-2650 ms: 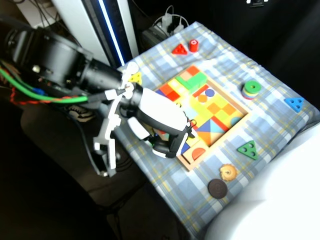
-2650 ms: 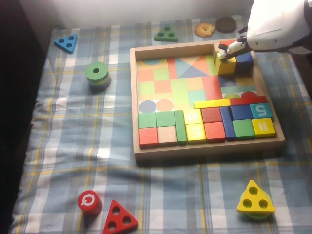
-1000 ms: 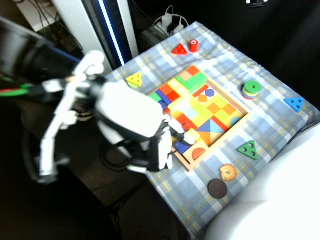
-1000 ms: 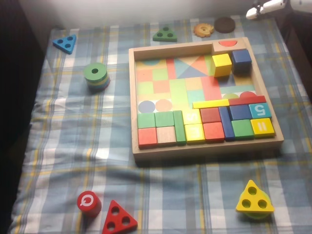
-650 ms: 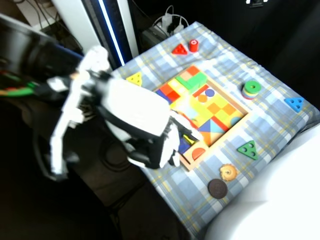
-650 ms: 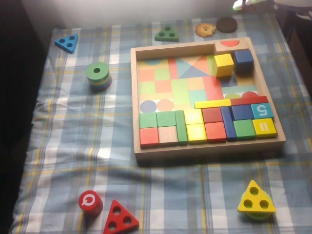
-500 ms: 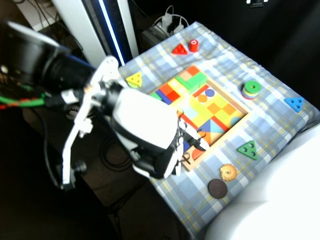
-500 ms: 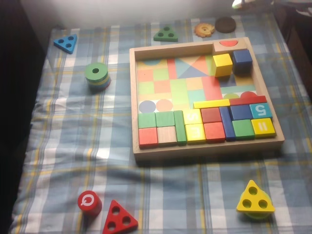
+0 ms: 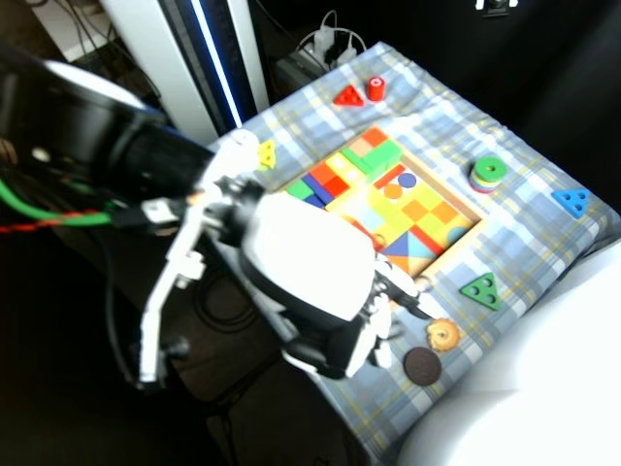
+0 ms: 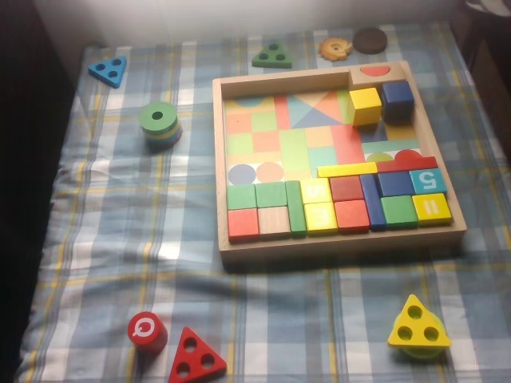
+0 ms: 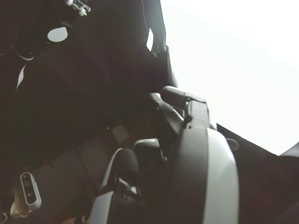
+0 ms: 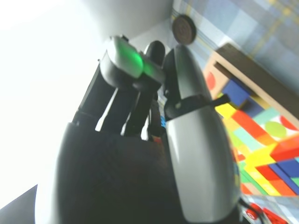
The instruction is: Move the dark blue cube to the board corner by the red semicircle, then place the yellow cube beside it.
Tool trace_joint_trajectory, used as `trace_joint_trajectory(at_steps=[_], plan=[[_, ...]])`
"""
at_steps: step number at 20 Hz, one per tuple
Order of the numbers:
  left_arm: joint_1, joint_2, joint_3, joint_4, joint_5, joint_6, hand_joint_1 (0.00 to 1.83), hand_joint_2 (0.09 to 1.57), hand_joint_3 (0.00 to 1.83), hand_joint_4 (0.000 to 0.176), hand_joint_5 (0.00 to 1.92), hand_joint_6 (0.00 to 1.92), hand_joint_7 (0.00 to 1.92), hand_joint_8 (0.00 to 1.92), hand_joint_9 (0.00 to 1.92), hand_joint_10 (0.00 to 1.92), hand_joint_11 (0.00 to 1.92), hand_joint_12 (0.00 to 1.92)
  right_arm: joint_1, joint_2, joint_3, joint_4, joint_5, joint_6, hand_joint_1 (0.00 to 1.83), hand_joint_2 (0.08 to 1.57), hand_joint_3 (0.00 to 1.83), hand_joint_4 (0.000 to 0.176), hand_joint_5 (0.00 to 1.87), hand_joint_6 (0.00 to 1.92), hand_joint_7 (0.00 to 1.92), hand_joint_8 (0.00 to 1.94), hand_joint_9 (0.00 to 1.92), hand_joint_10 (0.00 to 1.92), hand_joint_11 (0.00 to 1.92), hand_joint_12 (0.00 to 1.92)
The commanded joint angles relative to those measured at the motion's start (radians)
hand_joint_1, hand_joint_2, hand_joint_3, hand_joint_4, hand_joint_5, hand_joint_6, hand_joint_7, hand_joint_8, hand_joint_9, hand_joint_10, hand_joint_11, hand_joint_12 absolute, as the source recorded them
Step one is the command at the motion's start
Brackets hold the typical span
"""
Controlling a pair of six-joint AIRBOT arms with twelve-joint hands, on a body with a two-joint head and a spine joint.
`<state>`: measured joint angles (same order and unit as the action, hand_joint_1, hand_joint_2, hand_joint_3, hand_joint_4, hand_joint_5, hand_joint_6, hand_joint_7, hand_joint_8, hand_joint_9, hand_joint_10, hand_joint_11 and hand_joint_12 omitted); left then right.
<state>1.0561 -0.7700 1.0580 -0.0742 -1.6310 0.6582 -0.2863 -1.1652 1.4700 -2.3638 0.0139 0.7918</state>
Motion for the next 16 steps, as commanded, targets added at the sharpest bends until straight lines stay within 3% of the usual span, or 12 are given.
trace_joint_trajectory(at_steps=[1,3,4,5,6,9,10,12,13,14,15,16], plan=[[-0.01,-0.003,0.002,-0.027,-0.104,-0.01,0.59,1.46,0.0,0.176,0.38,1.84,0.58,0.0,0.64,0.02,0.1,1.42,0.006,-0.001,0.014,-0.081,-0.103,0.087,1.47,1.23,0.0,0.141,0.23,0.0,0.73,1.94,1.05,1.92,1.23,1.92],[-0.012,-0.002,0.005,-0.024,-0.104,-0.01,0.58,1.47,0.0,0.176,0.38,1.85,0.58,0.02,0.59,0.01,0.03,1.4,-0.036,-0.004,0.048,-0.447,-0.167,0.567,1.49,1.23,0.0,0.124,0.24,0.0,0.72,1.94,1.03,1.92,1.2,1.92],[-0.012,0.0,0.005,-0.024,-0.104,-0.01,0.61,1.45,0.0,0.176,0.4,1.81,0.59,0.02,0.59,0.01,0.02,1.41,-0.059,-0.004,0.073,-0.626,-0.207,0.823,1.49,1.24,0.01,0.137,0.24,0.0,0.72,1.94,1.04,1.92,1.21,1.92],[-0.012,0.001,0.004,-0.023,-0.104,-0.01,0.61,1.45,0.0,0.176,0.4,1.81,0.59,0.02,0.59,0.01,0.02,1.41,-0.074,0.003,0.078,-0.648,-0.227,0.915,1.49,1.24,0.01,0.137,0.24,0.0,0.72,1.94,1.04,1.92,1.21,1.92],[-0.012,0.001,0.004,-0.023,-0.104,-0.01,0.6,1.45,0.0,0.176,0.39,1.82,0.59,0.01,0.57,0.01,0.02,1.4,-0.078,0.015,0.067,-0.648,-0.245,0.926,1.48,1.26,0.01,0.153,0.25,0.0,0.67,1.94,0.97,1.92,1.14,1.92],[-0.012,0.0,0.004,-0.023,-0.104,-0.01,0.57,1.48,0.0,0.176,0.37,1.85,0.67,0.03,0.67,0.05,0.11,1.52,-0.115,0.036,0.05,-0.648,-0.312,1.007,1.52,1.25,0.0,0.104,0.25,0.0,0.65,1.94,0.83,1.92,0.98,1.92],[-0.012,-0.001,0.004,-0.023,-0.104,-0.01,0.57,1.47,0.0,0.176,0.37,1.85,0.69,0.04,0.68,0.06,0.1,1.54,-0.143,0.04,0.05,-0.648,-0.348,1.071,1.52,1.26,0.0,0.099,0.24,0.0,0.61,1.94,0.79,1.92,0.95,1.92],[-0.012,0.0,0.003,-0.024,-0.104,-0.01,0.58,1.47,0.0,0.176,0.38,1.84,0.67,0.02,0.64,0.04,0.08,1.51,-0.188,0.061,0.035,-0.648,-0.417,1.158,1.58,1.26,0.0,0.062,0.2,0.0,0.61,1.94,0.83,1.92,1.03,1.92],[-0.012,0.0,0.003,-0.024,-0.104,-0.01,0.57,1.47,0.0,0.176,0.37,1.85,0.69,0.02,0.67,0.06,0.09,1.56,-0.222,0.082,0.012,-0.648,-0.465,1.213,1.6,1.24,0.0,0.075,0.23,0.01,0.68,1.94,0.89,1.92,1.08,1.92],[-0.012,0.001,0.003,-0.024,-0.104,-0.01,0.58,1.47,0.0,0.176,0.38,1.84,0.72,0.03,0.69,0.08,0.1,1.57,-0.252,0.1,-0.008,-0.648,-0.511,1.261,1.59,1.21,0.0,0.119,0.26,0.01,0.84,1.94,1.0,1.92,1.15,1.92],[-0.012,0.001,0.002,-0.024,-0.104,-0.01,0.58,1.47,0.0,0.176,0.38,1.84,0.69,0.02,0.66,0.07,0.05,1.57,-0.279,0.115,-0.023,-0.648,-0.548,1.303,1.58,1.2,0.0,0.143,0.28,0.01,0.89,1.94,1.02,1.92,1.15,1.92],[-0.012,0.001,0.002,-0.024,-0.104,-0.01,0.6,1.46,0.0,0.176,0.4,1.82,0.7,0.02,0.67,0.07,0.07,1.57,-0.321,0.132,-0.04,-0.648,-0.602,1.363,1.58,1.2,0.0,0.148,0.29,0.01,0.91,1.94,1.04,1.92,1.13,1.92]])
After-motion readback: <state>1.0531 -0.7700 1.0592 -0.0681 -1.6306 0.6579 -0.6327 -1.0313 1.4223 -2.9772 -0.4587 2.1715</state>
